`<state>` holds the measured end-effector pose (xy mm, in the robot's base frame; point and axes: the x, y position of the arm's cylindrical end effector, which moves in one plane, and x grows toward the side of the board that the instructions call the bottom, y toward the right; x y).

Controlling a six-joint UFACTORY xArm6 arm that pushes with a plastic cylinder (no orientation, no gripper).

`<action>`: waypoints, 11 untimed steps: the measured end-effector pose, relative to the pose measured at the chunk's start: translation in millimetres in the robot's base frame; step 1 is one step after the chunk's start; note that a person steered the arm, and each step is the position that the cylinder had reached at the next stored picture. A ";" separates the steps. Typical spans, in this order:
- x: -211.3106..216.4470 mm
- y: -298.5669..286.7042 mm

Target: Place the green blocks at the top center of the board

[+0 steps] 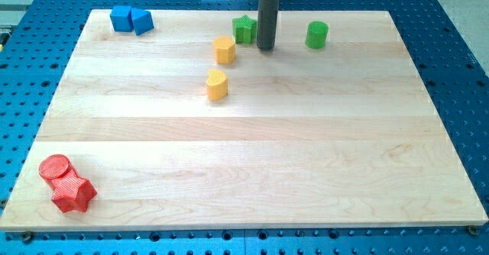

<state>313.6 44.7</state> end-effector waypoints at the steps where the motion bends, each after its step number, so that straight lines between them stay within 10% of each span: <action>1: 40.7 48.5; 2: 6.7 123.2; 4: -19.7 61.7; 6: -33.9 168.2; 8: -55.0 68.6; 11: -11.6 73.4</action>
<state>302.0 118.1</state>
